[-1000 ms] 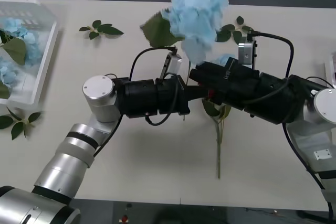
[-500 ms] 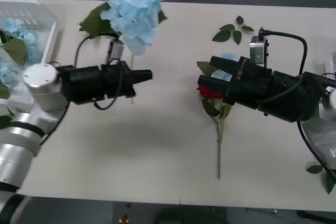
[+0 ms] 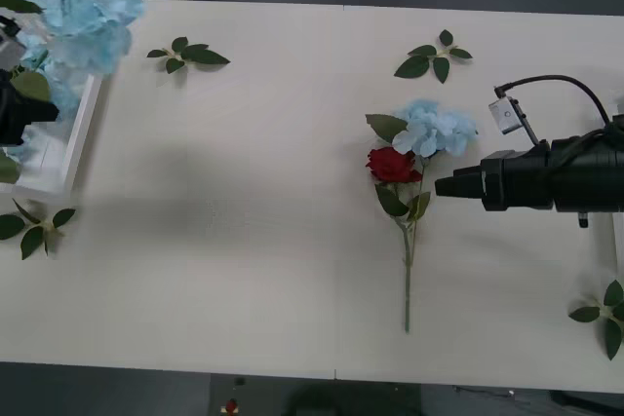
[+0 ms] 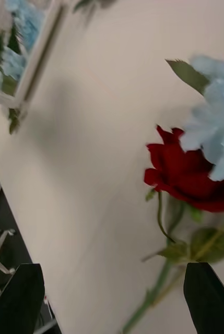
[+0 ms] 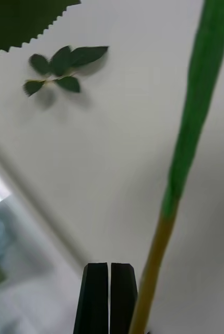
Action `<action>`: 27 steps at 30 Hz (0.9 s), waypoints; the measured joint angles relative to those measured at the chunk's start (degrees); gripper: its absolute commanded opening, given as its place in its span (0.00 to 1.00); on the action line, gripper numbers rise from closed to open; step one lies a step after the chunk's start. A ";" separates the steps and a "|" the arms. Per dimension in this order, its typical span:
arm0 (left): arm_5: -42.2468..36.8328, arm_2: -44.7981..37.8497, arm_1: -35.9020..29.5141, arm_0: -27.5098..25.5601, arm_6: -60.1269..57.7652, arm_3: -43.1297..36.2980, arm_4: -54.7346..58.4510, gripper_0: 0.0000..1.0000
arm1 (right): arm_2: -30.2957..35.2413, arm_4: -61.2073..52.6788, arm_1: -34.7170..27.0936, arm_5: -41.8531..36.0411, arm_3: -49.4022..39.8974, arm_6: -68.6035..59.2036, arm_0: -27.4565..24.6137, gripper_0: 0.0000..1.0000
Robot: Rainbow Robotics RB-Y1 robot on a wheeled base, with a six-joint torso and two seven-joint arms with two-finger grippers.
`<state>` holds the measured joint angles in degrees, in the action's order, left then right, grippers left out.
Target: Put the red flowers into the right box and the blue flowers into the left box
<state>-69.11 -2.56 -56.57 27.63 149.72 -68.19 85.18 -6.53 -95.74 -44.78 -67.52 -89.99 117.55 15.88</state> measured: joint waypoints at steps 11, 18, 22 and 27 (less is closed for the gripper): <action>-4.00 -2.57 -8.68 0.00 0.00 -0.07 -18.19 0.00 | -0.64 15.74 1.06 -5.53 2.79 -22.94 9.17 0.78; -6.20 -1.83 -9.18 0.00 0.00 2.48 -28.45 0.00 | -3.53 28.84 4.08 -4.81 2.80 -34.76 11.40 0.78; -2.29 0.65 -9.18 0.00 0.00 4.78 -33.41 0.00 | -9.17 33.14 4.05 -2.27 2.80 -35.70 12.60 0.78; 1.07 3.29 -9.18 0.00 0.00 5.30 -38.30 0.03 | -14.41 35.33 4.16 1.51 3.42 -44.92 13.64 0.78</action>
<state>-68.03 0.74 -65.75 27.63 149.71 -62.89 46.88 -20.94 -60.41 -40.62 -66.01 -86.57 72.63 29.52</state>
